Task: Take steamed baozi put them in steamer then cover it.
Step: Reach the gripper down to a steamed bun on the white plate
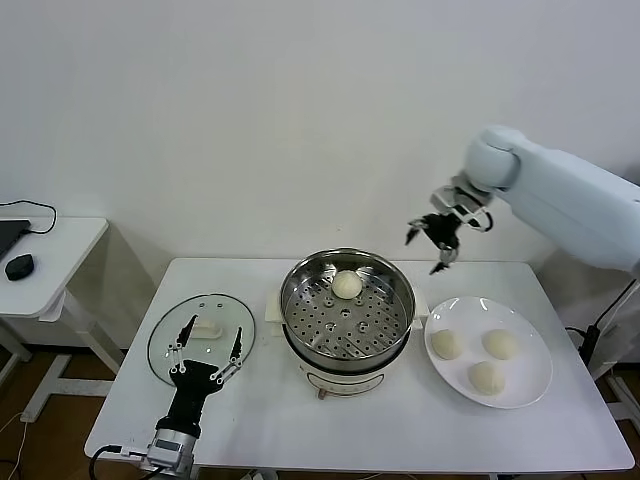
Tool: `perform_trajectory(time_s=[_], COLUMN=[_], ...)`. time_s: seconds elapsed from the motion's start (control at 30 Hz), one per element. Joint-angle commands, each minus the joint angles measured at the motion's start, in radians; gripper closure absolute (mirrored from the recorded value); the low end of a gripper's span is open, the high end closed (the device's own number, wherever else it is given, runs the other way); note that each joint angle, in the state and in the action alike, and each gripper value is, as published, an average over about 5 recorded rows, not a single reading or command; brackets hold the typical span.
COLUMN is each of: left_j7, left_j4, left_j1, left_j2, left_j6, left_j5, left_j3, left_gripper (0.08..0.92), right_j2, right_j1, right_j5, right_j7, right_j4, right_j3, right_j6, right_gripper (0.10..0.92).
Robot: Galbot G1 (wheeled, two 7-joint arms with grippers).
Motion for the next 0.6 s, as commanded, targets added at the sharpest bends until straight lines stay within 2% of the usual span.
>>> perform_trajectory(time_s=[0.03, 0.6], left_j7=[0.000, -0.002], left_j4=[0.001, 0.005], left_j1=[0.000, 0.009], left_j2=[-0.001, -0.006], left_j6=[0.001, -0.003], left_j5=[0.001, 0.002], left_j3=[0.001, -0.010], left_gripper=[0.177, 0.177], right_j2=[-0.093, -0.036], right_j1=[-0.069, -0.316], right_j5=[0.092, 0.027], right_j7=[0.047, 0.114], right_j4=[0.000, -0.048], right_j3=[-0.083, 0.064], right_j6=[-0.109, -0.110], right_gripper=[0.203, 0.203])
